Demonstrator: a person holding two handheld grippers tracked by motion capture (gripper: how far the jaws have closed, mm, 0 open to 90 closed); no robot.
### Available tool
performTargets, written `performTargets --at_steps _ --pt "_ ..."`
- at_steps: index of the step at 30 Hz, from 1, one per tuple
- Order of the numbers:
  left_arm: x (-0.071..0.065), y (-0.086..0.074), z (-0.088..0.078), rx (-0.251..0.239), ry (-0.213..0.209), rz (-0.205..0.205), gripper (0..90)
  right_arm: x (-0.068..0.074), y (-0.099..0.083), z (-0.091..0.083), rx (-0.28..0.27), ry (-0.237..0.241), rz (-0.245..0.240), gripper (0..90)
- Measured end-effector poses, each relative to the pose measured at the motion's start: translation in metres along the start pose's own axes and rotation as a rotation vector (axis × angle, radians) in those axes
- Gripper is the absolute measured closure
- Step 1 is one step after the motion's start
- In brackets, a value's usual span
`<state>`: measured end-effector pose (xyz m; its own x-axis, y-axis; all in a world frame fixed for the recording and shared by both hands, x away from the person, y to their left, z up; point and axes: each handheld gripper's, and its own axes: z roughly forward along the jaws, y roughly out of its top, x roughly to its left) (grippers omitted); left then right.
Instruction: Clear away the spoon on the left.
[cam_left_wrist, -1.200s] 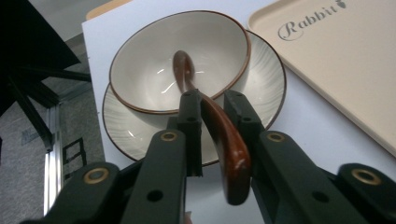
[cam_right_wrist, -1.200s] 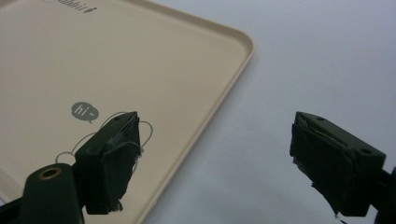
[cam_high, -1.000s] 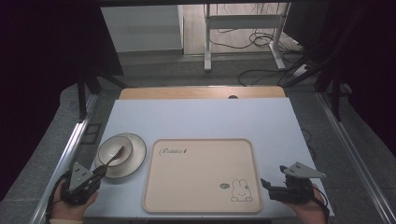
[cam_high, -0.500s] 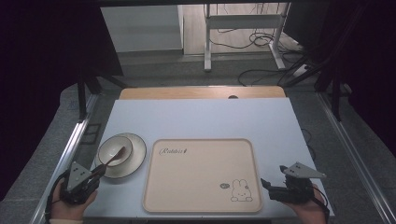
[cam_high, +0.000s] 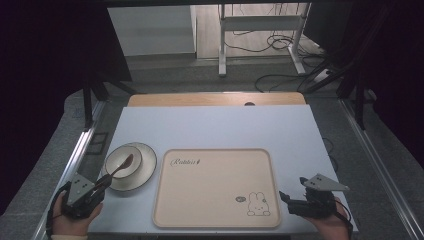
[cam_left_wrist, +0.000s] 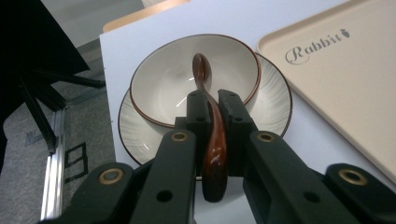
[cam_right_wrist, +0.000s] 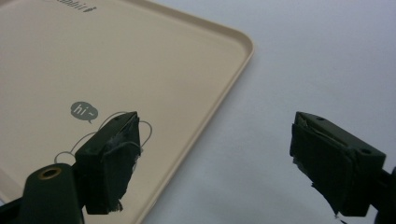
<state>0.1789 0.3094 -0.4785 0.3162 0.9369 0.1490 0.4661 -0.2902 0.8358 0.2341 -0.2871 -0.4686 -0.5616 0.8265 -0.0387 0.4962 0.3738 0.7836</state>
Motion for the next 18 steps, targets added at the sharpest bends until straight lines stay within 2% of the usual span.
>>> performTargets --at_steps 11,18 --pt "0.001 0.009 -0.01 -0.05 0.003 -0.013 85.2 0.0 0.0 0.0 -0.003 0.001 -0.002 16.3" --pt "-0.002 0.016 -0.013 -0.072 -0.001 0.001 85.2 -0.001 0.0 -0.001 -0.004 -0.001 -0.001 16.3"
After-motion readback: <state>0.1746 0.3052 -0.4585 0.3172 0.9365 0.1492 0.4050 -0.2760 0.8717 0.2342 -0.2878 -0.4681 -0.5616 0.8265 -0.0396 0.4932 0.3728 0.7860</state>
